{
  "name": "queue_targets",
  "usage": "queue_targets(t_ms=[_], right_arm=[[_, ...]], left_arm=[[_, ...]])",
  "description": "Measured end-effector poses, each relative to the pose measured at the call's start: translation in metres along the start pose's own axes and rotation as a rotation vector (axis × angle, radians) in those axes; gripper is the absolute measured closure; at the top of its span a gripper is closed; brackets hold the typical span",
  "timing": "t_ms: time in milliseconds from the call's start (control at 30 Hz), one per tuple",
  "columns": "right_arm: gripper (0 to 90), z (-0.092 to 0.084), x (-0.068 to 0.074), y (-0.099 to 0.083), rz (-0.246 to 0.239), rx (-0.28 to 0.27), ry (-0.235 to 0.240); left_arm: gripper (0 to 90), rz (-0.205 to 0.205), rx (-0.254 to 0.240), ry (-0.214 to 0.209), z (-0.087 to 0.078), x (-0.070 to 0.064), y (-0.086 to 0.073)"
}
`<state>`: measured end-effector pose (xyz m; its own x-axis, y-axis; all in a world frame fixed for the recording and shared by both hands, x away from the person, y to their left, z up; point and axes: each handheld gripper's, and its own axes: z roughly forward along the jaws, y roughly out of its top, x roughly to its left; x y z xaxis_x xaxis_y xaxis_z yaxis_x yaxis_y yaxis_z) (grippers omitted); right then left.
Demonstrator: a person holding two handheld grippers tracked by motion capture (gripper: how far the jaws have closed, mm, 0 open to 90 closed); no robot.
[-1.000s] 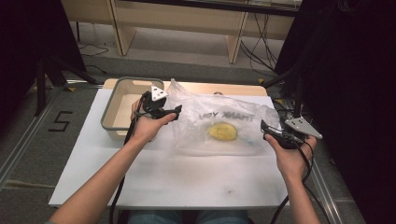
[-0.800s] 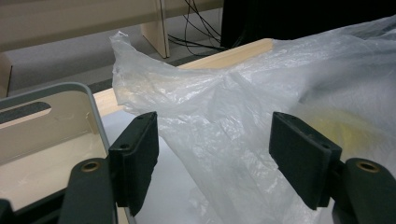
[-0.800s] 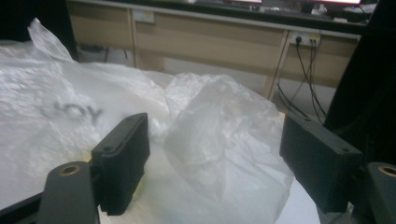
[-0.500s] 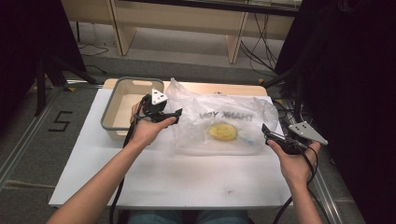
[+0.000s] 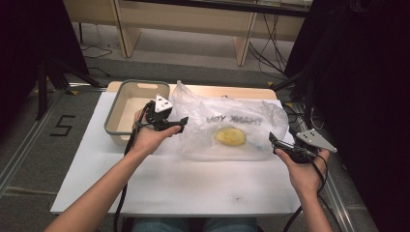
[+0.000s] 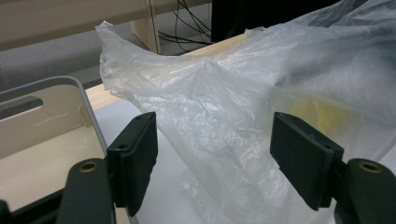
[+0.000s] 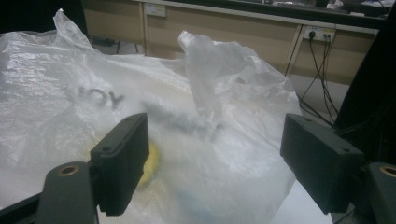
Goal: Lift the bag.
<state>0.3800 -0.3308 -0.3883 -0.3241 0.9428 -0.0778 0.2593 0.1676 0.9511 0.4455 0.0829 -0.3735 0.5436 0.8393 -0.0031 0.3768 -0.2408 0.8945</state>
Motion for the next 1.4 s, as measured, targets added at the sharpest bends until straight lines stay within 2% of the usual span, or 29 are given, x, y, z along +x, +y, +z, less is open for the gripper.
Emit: queue_targets(t_ms=[433,600,767,1100,1167,1300,1400], right_arm=[[25.7,-0.002,0.002,-0.005,-0.011,0.026,0.018],[26.3,-0.003,0.003,-0.009,0.0,0.052,0.028],[27.5,-0.005,0.002,-0.013,-0.003,0.065,0.045],[28.3,-0.008,-0.001,-0.023,0.001,0.096,0.08],[28.3,-0.01,-0.002,-0.025,-0.001,0.107,0.086],[28.3,-0.013,-0.002,-0.03,0.001,0.119,0.102],[28.3,-0.016,-0.002,-0.035,-0.003,0.135,0.117]], left_arm=[[31.3,0.039,0.024,-0.019,-0.013,-0.001,-0.007],[31.2,0.057,0.038,-0.023,-0.02,0.001,-0.013],[31.2,0.071,0.046,-0.026,-0.027,0.002,-0.022],[31.0,0.089,0.064,-0.063,-0.036,0.003,-0.039],[30.7,0.091,0.06,-0.07,-0.038,0.003,-0.043],[30.4,0.122,0.06,-0.059,-0.043,0.005,-0.053],[29.9,0.119,0.062,-0.073,-0.047,0.006,-0.062]])
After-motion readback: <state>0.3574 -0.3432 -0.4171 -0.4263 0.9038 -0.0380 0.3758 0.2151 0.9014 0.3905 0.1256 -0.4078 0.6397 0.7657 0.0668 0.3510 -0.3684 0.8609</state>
